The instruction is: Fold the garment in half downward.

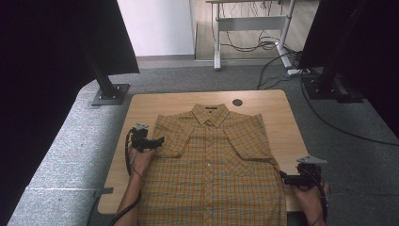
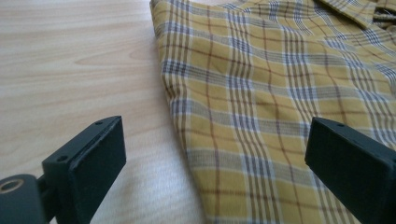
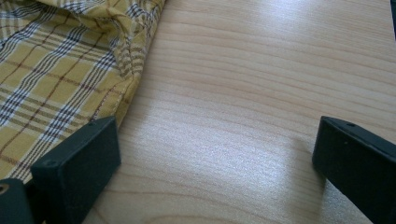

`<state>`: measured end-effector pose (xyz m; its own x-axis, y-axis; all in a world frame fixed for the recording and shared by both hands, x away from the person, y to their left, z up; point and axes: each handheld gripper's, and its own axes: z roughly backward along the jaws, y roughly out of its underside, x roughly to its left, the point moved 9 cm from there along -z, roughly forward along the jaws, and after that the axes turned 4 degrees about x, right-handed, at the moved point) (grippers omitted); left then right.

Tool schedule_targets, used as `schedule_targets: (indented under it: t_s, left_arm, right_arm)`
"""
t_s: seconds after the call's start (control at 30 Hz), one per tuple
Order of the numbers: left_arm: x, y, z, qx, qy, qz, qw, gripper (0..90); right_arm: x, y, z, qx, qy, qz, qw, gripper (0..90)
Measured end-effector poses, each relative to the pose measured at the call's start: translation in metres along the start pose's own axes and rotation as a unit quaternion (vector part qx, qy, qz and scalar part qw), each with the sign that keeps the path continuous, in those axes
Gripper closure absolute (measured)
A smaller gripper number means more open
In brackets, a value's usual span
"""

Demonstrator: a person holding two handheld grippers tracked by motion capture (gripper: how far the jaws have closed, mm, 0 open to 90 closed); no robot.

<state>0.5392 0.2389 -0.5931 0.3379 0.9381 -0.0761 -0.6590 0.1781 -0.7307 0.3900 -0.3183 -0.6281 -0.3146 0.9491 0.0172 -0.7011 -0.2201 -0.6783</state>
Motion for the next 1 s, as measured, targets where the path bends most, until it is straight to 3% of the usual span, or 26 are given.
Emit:
schedule_targets:
  t_s: [0.5, 0.63, 0.7, 1.0]
  left_arm:
    - [-0.001, -0.009, -0.025, 0.013, -0.013, -0.005, 0.9998, 5.3]
    - [-0.002, -0.005, -0.034, 0.031, -0.017, -0.016, 0.9992, 5.3]
    - [-0.002, -0.005, -0.035, 0.033, -0.028, -0.027, 0.9987, 5.3]
    - [-0.003, -0.004, -0.035, 0.036, -0.031, -0.031, 0.9984, 4.7]
  right_arm:
    - [0.000, 0.000, 0.000, 0.001, 0.000, -0.001, 1.0000, 0.3]
    - [0.000, 0.000, 0.000, 0.001, 0.000, -0.001, 1.0000, 0.3]
    - [0.000, 0.000, 0.000, 0.001, 0.000, -0.001, 1.0000, 0.3]
    - [0.000, 0.000, 0.000, 0.000, 0.001, -0.002, 1.0000, 0.6]
